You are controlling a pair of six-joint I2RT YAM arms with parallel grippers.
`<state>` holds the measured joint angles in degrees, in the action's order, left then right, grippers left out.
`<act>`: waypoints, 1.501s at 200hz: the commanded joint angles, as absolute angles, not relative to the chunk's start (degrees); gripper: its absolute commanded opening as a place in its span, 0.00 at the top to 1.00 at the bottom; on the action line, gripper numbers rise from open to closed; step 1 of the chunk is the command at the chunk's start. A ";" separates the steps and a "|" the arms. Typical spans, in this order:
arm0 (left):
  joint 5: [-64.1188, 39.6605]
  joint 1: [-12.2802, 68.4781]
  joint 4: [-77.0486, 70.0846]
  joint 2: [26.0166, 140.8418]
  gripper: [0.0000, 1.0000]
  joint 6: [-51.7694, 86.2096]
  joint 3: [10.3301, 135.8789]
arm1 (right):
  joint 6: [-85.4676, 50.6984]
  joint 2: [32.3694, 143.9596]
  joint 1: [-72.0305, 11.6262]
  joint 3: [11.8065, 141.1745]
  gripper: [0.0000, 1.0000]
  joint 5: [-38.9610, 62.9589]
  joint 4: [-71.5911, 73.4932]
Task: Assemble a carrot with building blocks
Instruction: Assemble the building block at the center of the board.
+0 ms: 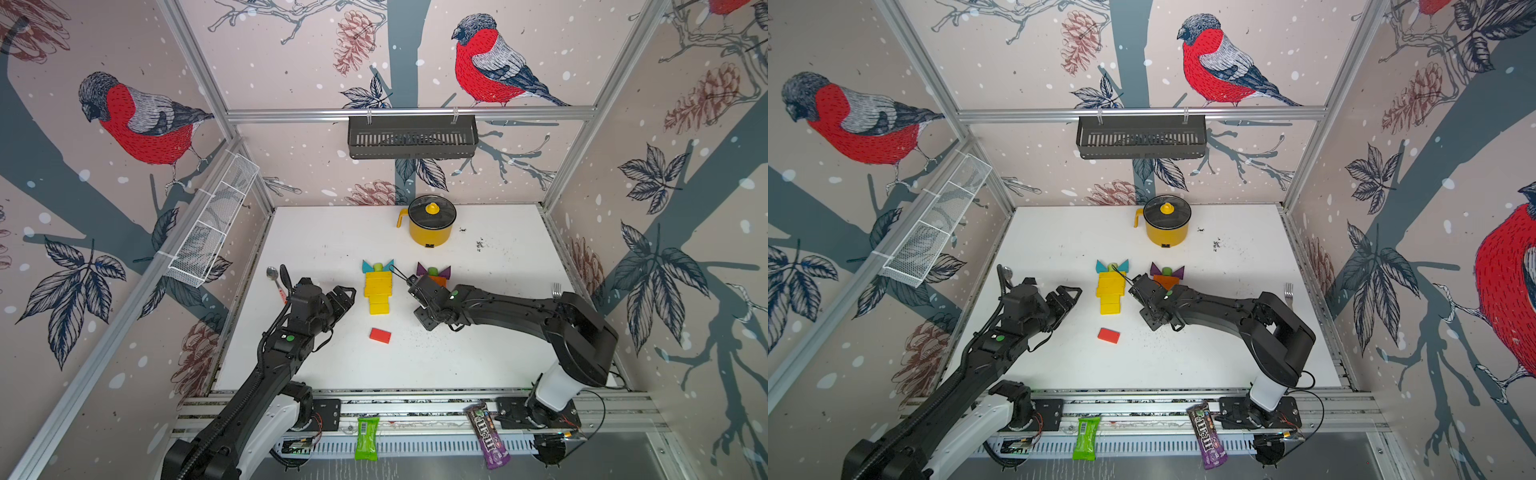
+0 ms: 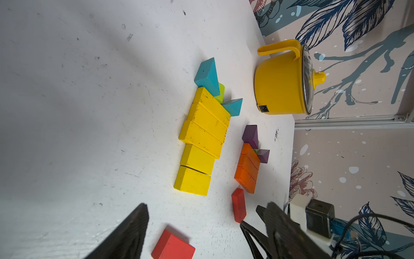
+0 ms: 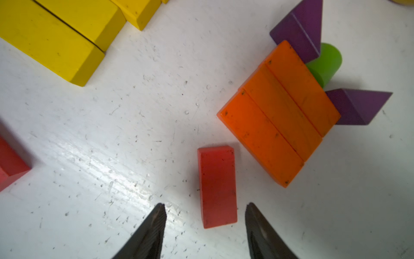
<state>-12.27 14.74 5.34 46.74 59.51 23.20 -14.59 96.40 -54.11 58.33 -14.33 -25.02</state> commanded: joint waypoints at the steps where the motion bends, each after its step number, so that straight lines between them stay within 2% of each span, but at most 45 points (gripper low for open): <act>1: -13.13 14.59 3.32 46.94 0.18 58.71 23.14 | -20.32 96.83 -54.60 56.39 0.37 -17.72 -27.13; 35: -13.45 14.59 3.30 47.46 0.18 58.54 23.36 | -21.85 97.13 -53.73 54.90 0.33 -20.39 -26.26; 300: -13.31 14.59 3.34 46.80 0.18 58.01 24.03 | -18.76 98.31 -48.01 57.39 0.28 -20.85 -26.95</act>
<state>-13.47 14.74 4.95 47.03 58.04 23.64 -19.44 97.95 -48.34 57.01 -20.29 -26.81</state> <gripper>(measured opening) 0.818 0.721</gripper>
